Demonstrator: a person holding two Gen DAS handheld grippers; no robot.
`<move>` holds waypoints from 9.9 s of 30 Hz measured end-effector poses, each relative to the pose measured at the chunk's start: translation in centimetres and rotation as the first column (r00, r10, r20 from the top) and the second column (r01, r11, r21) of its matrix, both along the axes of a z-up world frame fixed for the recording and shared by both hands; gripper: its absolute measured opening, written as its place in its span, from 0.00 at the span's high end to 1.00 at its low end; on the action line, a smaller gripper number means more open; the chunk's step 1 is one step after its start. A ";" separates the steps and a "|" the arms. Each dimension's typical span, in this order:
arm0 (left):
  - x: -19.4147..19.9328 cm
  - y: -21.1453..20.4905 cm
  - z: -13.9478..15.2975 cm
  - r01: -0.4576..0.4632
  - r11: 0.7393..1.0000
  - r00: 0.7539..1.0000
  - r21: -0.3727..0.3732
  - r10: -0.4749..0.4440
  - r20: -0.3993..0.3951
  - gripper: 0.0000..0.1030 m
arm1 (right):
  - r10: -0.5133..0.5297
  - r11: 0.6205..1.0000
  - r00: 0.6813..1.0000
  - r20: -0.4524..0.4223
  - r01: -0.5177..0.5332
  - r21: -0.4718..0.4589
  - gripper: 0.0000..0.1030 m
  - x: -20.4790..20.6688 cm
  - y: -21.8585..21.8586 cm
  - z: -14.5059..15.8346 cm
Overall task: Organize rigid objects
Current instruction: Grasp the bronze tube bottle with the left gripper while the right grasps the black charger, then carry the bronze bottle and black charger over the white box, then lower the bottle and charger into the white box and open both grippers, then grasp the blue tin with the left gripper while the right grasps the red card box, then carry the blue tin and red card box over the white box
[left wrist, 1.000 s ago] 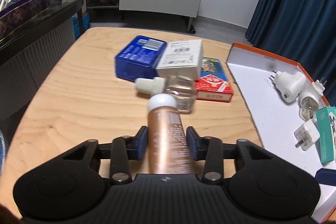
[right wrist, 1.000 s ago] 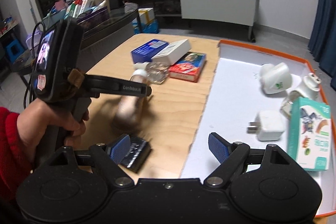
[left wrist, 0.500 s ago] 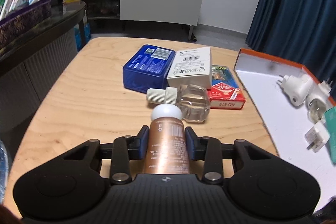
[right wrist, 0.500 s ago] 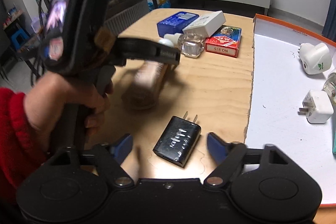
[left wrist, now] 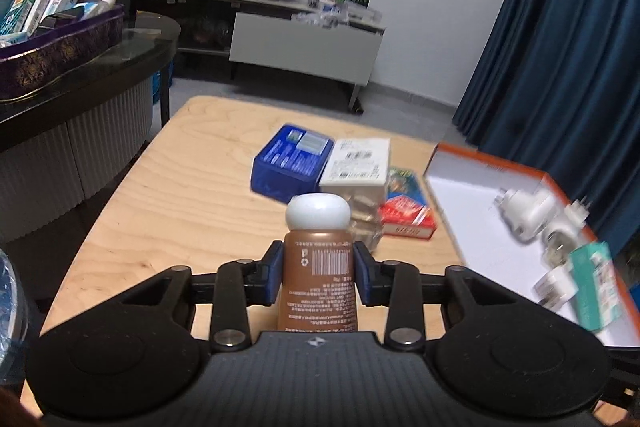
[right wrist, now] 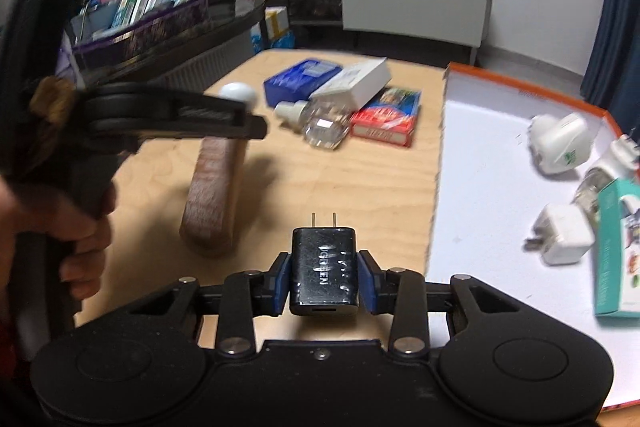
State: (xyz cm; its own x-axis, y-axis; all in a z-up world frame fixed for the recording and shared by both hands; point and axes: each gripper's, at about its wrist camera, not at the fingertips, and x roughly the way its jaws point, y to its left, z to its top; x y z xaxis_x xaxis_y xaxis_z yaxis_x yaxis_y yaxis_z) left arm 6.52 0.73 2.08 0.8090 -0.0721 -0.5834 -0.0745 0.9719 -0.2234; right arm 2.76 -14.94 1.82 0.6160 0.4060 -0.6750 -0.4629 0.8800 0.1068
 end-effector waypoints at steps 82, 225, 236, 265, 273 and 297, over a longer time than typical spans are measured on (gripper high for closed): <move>5.1 -15.4 6.0 0.360 0.933 0.923 -0.009 -0.355 0.146 0.65 | -0.415 0.908 0.887 0.203 0.388 0.160 0.58 2.8 -17.4 6.3; 0.8 2.1 3.1 -0.082 0.996 0.995 0.027 0.083 -0.057 0.11 | -0.126 0.992 0.967 0.222 0.116 0.055 0.18 3.0 -4.9 6.7; 7.6 2.4 0.5 -0.003 0.983 0.996 0.182 0.019 -0.086 0.09 | -0.132 0.991 0.972 0.193 0.126 0.043 0.18 3.9 -5.2 5.6; 10.6 5.8 -0.4 0.003 0.982 0.997 0.187 0.012 -0.081 0.39 | -0.095 0.995 0.993 0.077 0.095 -0.002 0.18 13.5 0.5 1.9; 4.5 6.9 1.4 -0.042 0.993 0.998 0.112 0.046 -0.039 0.39 | -0.079 0.996 0.997 -0.016 0.078 -0.054 0.18 19.4 5.5 -0.9; 0.4 3.0 2.9 -0.003 0.999 1.000 0.040 0.002 0.019 0.39 | -0.171 0.985 0.985 0.037 0.170 0.037 0.31 12.9 0.4 3.1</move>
